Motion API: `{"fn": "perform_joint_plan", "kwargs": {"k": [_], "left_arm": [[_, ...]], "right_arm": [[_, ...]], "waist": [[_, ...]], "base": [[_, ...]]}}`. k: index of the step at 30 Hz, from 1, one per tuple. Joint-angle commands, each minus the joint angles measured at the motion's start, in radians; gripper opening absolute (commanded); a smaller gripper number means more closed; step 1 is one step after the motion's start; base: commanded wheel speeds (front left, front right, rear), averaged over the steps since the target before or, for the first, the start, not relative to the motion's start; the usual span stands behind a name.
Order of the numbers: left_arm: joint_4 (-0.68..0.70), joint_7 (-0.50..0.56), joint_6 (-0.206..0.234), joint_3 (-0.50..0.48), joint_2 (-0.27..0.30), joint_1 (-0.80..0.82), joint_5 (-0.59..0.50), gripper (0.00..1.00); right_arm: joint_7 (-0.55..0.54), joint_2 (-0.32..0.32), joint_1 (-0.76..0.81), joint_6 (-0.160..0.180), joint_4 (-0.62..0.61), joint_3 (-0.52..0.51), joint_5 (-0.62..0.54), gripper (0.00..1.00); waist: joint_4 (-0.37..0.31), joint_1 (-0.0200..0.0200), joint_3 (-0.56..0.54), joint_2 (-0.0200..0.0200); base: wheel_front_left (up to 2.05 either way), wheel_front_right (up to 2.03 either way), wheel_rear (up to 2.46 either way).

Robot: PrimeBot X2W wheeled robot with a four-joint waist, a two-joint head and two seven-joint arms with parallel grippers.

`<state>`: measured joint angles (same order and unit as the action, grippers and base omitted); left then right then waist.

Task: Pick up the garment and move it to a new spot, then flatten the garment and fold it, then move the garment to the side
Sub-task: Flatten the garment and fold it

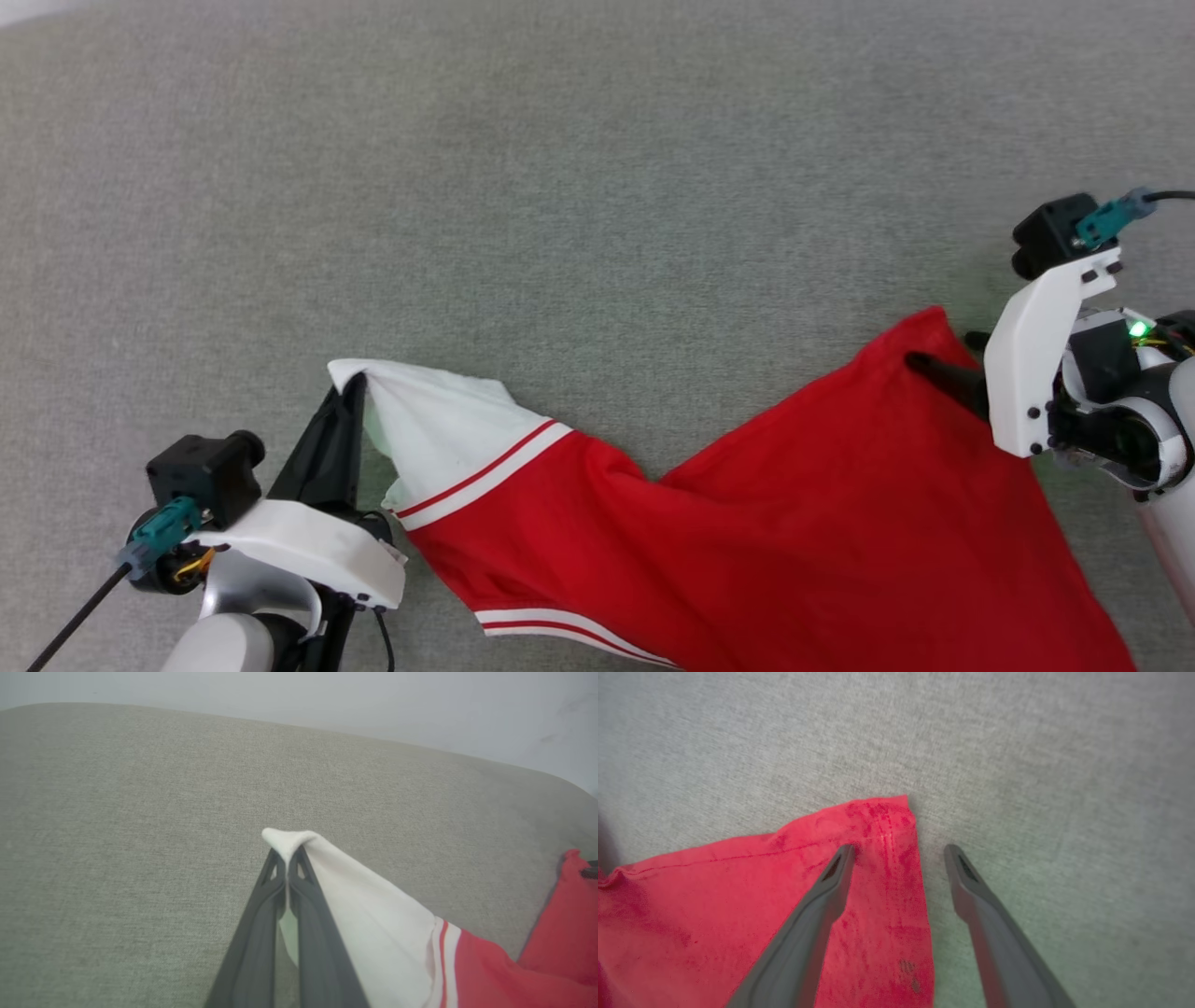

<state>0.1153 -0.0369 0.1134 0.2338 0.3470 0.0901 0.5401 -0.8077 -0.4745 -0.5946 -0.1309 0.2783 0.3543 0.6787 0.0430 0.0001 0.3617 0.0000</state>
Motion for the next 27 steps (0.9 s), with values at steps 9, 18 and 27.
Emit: {"fn": "perform_joint_plan", "kwargs": {"k": [9, 18, 27], "left_arm": [[-0.06, -0.029, -0.024, 0.023, -0.021, 0.044, 0.006, 0.0], [-0.058, -0.019, -0.031, -0.009, 0.022, 0.095, 0.013, 0.0], [-0.131, 0.041, -0.076, -0.033, 0.075, 0.365, 0.012, 0.0]], "right_arm": [[-0.096, -0.003, -0.008, 0.0, 0.115, 0.131, 0.073, 0.0], [0.121, -0.023, -0.117, 0.0, 0.126, 0.054, 0.003, 0.0], [0.3, 0.019, -0.235, 0.0, 0.214, -0.043, -0.099, 0.0]], "waist": [[0.044, -0.0001, 0.033, 0.0], [0.012, -0.0001, -0.051, 0.0], [-0.035, -0.0001, -0.109, 0.0]], "base": [[0.0, 0.0, 0.0], [0.0, 0.0, 0.0], [0.0, 0.0, 0.0]]}}
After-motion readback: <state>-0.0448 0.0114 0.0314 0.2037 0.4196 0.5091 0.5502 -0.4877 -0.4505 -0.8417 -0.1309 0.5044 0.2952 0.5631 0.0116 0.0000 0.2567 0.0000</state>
